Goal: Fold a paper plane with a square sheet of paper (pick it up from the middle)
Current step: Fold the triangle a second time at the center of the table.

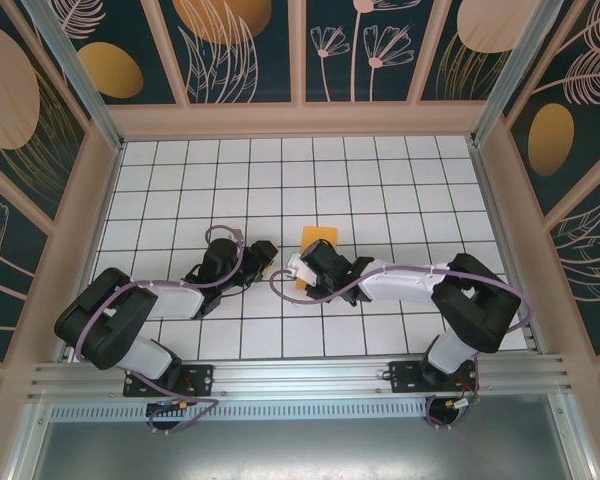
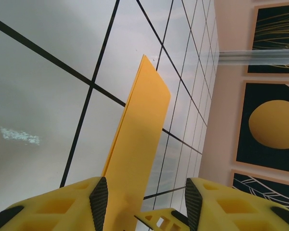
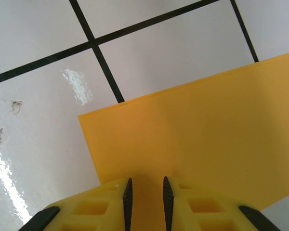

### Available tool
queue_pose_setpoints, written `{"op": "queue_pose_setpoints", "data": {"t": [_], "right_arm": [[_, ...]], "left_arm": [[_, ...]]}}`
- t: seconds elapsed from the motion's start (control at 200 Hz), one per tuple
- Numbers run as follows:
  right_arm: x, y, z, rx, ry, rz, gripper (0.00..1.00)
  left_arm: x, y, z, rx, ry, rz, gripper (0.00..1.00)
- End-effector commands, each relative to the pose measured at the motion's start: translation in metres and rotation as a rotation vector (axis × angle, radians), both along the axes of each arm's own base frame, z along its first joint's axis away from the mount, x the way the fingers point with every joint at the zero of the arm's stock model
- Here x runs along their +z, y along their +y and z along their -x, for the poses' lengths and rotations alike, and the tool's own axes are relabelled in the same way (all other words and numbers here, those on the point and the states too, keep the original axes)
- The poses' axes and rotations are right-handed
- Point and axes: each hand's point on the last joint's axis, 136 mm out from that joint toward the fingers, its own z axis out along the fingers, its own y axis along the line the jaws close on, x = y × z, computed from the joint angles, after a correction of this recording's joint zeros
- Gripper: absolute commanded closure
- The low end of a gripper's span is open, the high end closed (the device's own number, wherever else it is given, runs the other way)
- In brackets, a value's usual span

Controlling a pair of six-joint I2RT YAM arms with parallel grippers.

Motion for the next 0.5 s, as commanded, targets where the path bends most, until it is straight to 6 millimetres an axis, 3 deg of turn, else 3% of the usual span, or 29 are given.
{"op": "queue_pose_setpoints", "data": {"t": [0.0,0.055,0.205,0.495], "right_arm": [[0.012,0.003,0.000,-0.001,-0.025,-0.039,0.62],[0.010,0.003,0.006,0.024,0.000,-0.041,0.49],[0.007,0.005,0.019,0.090,0.097,-0.054,0.38],[-0.006,0.002,-0.001,0.054,0.104,-0.029,0.35]], "left_arm": [[0.002,-0.002,0.000,-0.014,-0.009,0.022,0.51],[0.000,-0.003,0.000,-0.015,-0.005,0.019,0.51],[0.001,-0.003,0.000,-0.017,-0.011,0.020,0.50],[0.000,-0.002,0.000,-0.014,-0.010,0.013,0.50]]}}
